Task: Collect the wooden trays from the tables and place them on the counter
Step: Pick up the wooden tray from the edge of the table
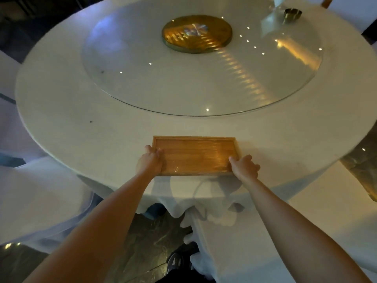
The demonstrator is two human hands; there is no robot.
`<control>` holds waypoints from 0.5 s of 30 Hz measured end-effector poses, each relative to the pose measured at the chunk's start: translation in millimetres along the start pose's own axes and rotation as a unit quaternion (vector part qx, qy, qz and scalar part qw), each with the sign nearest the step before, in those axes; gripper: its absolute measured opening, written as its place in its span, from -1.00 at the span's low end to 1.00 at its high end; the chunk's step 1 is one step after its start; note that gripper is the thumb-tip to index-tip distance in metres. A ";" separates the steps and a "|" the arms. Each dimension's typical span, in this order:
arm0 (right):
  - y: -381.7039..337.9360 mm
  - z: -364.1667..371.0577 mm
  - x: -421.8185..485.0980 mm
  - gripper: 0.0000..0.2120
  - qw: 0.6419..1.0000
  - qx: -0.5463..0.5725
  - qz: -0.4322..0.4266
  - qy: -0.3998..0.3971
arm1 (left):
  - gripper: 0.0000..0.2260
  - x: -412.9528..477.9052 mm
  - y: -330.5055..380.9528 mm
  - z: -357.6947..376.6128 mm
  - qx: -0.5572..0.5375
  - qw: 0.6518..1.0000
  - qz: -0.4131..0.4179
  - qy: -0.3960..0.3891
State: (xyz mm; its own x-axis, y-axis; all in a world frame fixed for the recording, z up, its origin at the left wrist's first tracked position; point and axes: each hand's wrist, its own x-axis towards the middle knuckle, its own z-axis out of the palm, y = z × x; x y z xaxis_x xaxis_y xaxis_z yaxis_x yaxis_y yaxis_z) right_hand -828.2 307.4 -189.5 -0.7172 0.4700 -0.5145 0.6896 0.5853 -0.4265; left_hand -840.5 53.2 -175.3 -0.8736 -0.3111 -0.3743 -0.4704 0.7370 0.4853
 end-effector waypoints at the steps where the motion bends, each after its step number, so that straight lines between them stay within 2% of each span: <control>1: -6.6 1.0 -4.9 -0.42 1.000 -0.001 -0.016 0.005 | -0.64 -0.5 -4.8 -8.3 -0.014 1.000 -0.001 0.007; 5: -45.1 7.5 -25.9 -0.41 0.994 0.033 -0.105 0.028 | -0.66 -5.8 -30.0 -48.7 -0.039 0.998 -0.010 0.057; 8: -82.0 18.1 -47.2 -0.45 0.980 0.069 -0.187 0.003 | -0.66 -15.3 -53.7 -89.0 -0.040 0.993 -0.033 0.108; 15: -168.8 50.2 -129.7 -0.43 0.947 0.028 -0.320 -0.015 | -0.62 -52.6 -126.3 -184.2 -0.068 0.974 -0.076 0.202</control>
State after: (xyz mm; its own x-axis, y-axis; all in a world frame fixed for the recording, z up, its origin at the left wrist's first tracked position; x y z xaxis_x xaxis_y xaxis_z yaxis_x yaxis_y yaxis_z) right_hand -846.6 114.4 -88.1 -0.9874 0.0121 -0.1581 0.1202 0.7075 -0.6964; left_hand -758.1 -134.0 -71.3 -0.7575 -0.6414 -0.1215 -0.5862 0.5864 0.5590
